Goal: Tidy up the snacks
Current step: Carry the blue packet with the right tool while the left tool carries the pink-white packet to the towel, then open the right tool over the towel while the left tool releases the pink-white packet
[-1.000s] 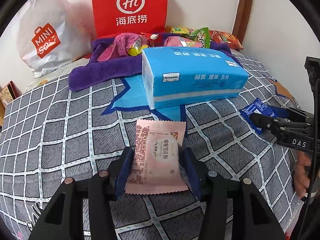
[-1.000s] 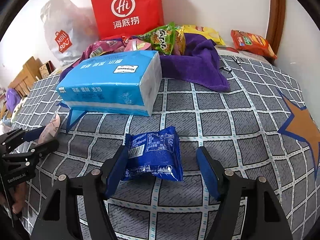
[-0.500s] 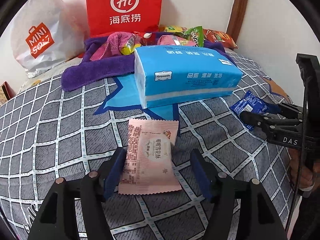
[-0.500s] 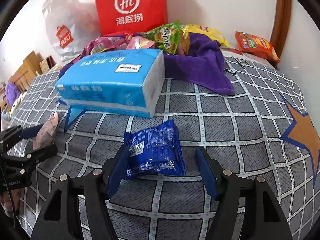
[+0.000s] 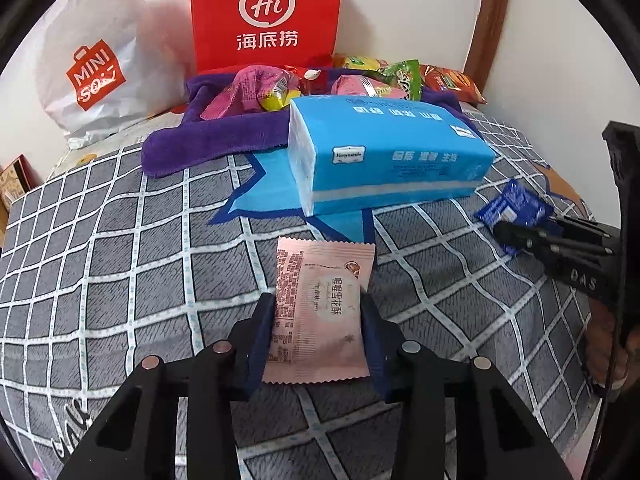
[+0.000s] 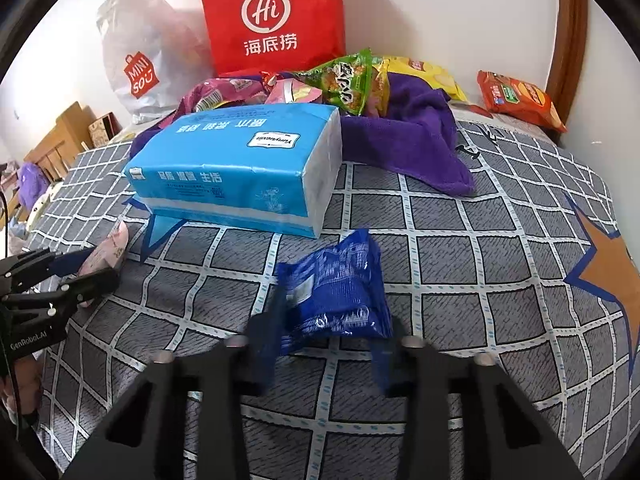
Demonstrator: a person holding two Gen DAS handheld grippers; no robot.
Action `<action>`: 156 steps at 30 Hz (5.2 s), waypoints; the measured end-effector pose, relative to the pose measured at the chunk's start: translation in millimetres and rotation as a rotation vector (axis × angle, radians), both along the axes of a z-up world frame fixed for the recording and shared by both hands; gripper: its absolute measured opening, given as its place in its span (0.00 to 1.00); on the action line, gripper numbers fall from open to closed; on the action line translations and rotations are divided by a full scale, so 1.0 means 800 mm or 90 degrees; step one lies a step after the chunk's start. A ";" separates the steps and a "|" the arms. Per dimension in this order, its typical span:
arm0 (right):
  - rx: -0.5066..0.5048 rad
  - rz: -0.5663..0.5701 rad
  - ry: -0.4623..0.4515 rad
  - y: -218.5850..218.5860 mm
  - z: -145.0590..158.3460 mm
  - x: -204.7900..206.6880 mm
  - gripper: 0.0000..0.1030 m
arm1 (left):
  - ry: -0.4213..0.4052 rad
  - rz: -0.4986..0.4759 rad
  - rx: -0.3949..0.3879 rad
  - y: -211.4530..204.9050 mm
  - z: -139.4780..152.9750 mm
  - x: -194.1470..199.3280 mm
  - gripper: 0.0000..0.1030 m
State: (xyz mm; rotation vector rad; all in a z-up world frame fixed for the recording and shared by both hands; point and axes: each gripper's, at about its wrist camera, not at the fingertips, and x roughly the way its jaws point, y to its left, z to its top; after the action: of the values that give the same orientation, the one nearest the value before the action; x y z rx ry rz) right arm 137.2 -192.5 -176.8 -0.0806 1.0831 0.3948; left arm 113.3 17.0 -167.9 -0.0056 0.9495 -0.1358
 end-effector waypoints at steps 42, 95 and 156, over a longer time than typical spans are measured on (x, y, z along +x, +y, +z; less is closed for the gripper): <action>0.019 -0.020 -0.136 0.035 0.155 0.049 0.16 | -0.022 0.024 -0.123 0.041 0.158 0.058 0.38; -0.048 0.056 -0.016 0.141 0.051 0.286 0.16 | 0.038 0.100 -0.143 0.117 0.119 0.314 0.38; -0.091 0.018 -0.047 0.109 0.138 0.203 0.48 | 0.019 0.019 -0.128 0.044 0.150 0.285 0.59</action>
State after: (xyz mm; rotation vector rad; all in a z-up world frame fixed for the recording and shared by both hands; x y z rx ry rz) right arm 299.7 -105.2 -66.3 -0.2357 1.0374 0.3378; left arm 341.6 51.8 -47.9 -0.2076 0.9613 -0.2042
